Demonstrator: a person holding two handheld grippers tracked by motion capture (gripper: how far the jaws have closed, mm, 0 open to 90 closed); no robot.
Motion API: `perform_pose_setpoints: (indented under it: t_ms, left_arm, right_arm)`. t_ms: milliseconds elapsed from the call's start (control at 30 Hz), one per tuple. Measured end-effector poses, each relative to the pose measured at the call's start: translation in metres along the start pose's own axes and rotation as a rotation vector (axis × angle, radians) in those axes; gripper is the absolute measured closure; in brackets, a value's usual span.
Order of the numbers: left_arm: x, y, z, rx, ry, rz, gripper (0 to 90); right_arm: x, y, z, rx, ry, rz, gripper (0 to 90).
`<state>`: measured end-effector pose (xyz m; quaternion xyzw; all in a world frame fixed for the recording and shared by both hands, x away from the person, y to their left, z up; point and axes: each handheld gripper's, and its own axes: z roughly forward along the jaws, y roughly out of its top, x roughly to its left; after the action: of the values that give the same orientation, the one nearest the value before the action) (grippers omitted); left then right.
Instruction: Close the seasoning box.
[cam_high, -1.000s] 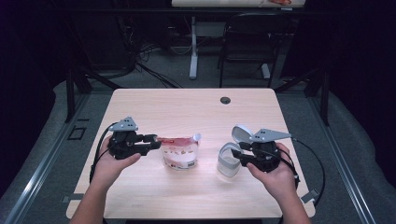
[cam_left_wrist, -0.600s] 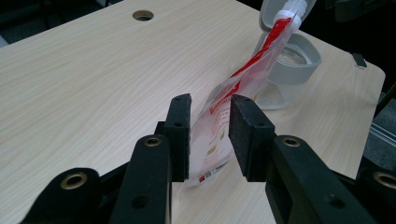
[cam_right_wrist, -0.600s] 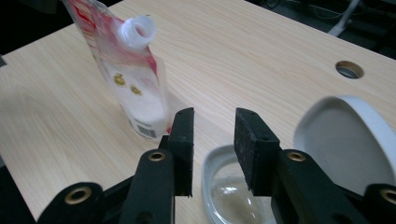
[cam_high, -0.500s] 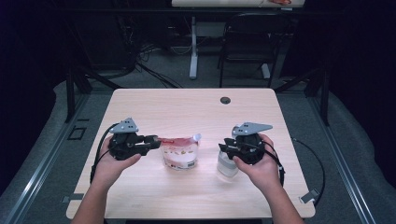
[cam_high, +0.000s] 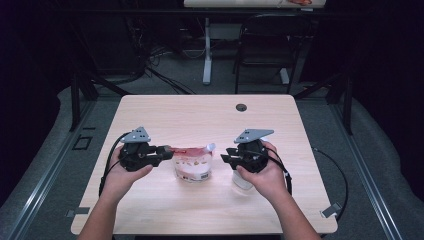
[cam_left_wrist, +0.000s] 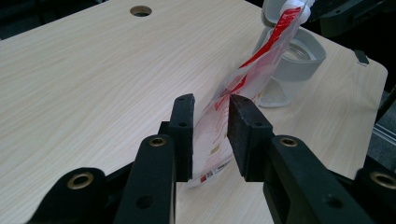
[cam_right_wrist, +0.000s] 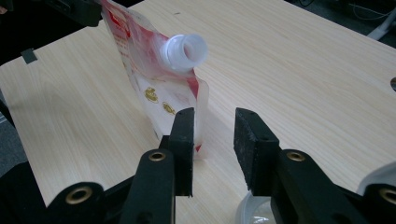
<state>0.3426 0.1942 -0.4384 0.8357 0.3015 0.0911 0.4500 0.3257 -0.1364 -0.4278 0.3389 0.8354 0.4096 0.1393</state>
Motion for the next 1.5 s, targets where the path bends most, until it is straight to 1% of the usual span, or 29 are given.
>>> perform_pose_setpoints:
  t_ms: [100,267,767,967,1133,1233,1333,1500]
  left_arm:
    - [0.001,-0.001,0.0,-0.004,-0.004,0.0,72.7]
    - [0.002,-0.001,0.0,-0.007,-0.006,-0.003,74.0]
    - [0.003,-0.001,0.001,-0.013,-0.012,-0.008,73.4]
    - [0.003,-0.001,0.001,-0.013,-0.015,-0.009,73.5]
    - [0.003,-0.001,0.001,-0.015,-0.014,-0.007,74.5]
    - [0.003,-0.001,0.001,-0.015,-0.014,-0.004,75.3]
    - [0.004,-0.001,0.001,-0.014,-0.018,-0.008,76.9]
    - [0.005,-0.001,0.0,-0.011,-0.03,-0.019,80.0]
  right_arm:
    - [0.002,0.002,0.004,-0.006,0.019,0.005,68.3]
    - [0.005,0.005,0.01,-0.002,0.031,-0.005,66.6]
    - [0.011,0.014,0.023,-0.001,0.06,-0.017,63.9]
    - [0.012,0.016,0.027,-0.008,0.071,-0.01,62.0]
    - [0.011,0.018,0.028,-0.021,0.065,-0.006,61.9]
    - [0.012,0.019,0.028,-0.035,0.059,0.002,63.6]
    - [0.012,0.02,0.028,-0.03,0.053,-0.006,64.1]
    - [0.012,0.02,0.027,-0.028,0.057,0.0,65.4]
